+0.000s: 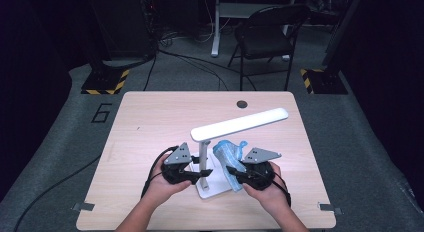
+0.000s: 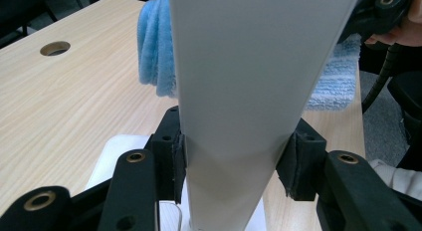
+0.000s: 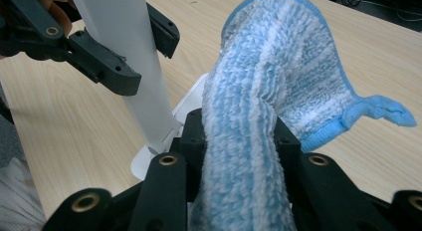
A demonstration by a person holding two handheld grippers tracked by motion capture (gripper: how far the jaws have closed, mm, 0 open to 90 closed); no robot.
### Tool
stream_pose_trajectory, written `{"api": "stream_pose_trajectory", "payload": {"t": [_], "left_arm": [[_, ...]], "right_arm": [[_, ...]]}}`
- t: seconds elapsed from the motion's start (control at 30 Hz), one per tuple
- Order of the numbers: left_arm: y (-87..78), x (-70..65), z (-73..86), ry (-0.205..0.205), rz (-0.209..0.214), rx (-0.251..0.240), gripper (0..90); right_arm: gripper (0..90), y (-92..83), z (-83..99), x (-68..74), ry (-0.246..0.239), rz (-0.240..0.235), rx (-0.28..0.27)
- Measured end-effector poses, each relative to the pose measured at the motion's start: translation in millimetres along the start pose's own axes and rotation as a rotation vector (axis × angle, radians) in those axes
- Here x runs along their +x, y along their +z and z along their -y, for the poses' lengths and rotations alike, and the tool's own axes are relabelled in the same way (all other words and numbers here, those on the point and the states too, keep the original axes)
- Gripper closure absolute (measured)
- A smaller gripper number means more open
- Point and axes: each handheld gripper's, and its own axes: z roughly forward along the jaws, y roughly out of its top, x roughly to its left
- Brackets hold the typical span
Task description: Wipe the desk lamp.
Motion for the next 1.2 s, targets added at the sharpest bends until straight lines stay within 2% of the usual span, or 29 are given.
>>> {"api": "stream_pose_trajectory", "payload": {"t": [0.03, 0.4, 0.47, 0.6, 0.9, 1.0, 1.07, 1.17, 1.2], "left_arm": [[-0.6, 0.2, 0.4, 0.001, -0.001, 0.0, 52.4], [-8.9, 1.8, 5.6, -0.004, -0.003, -0.007, 52.5], [-10.4, 1.0, 6.3, -0.008, -0.021, -0.005, 52.4], [-12.2, 1.1, 7.0, -0.013, -0.027, -0.004, 52.4], [-12.4, 2.3, 6.3, -0.021, -0.022, 0.003, 52.1], [-12.9, 3.5, 3.1, -0.015, -0.01, 0.032, 51.7], [-13.4, 4.4, 1.9, -0.018, 0.0, 0.02, 51.2], [-14.8, 5.5, -1.9, -0.036, 0.008, -0.034, 48.2], [-15.7, 5.9, -4.0, -0.038, 0.009, -0.037, 47.2]], "right_arm": [[68.0, 0.1, -0.6, 1.7, 0.021, 0.008, -0.004], [68.0, -2.6, -12.7, 5.0, -0.005, -0.016, -0.027], [68.0, -2.9, -16.8, 6.4, -0.016, -0.028, -0.032], [68.0, -5.5, -27.0, 9.0, -0.016, -0.048, -0.047], [68.1, -13.6, -52.4, 15.4, -0.045, -0.072, -0.079], [68.1, -16.4, -61.3, 17.8, -0.065, -0.073, -0.085], [68.1, -18.5, -66.4, 19.9, -0.071, -0.074, -0.09], [68.2, -20.8, -73.2, 23.2, -0.079, -0.07, -0.097], [68.2, -21.1, -75.0, 24.2, -0.084, -0.069, -0.097]]}}
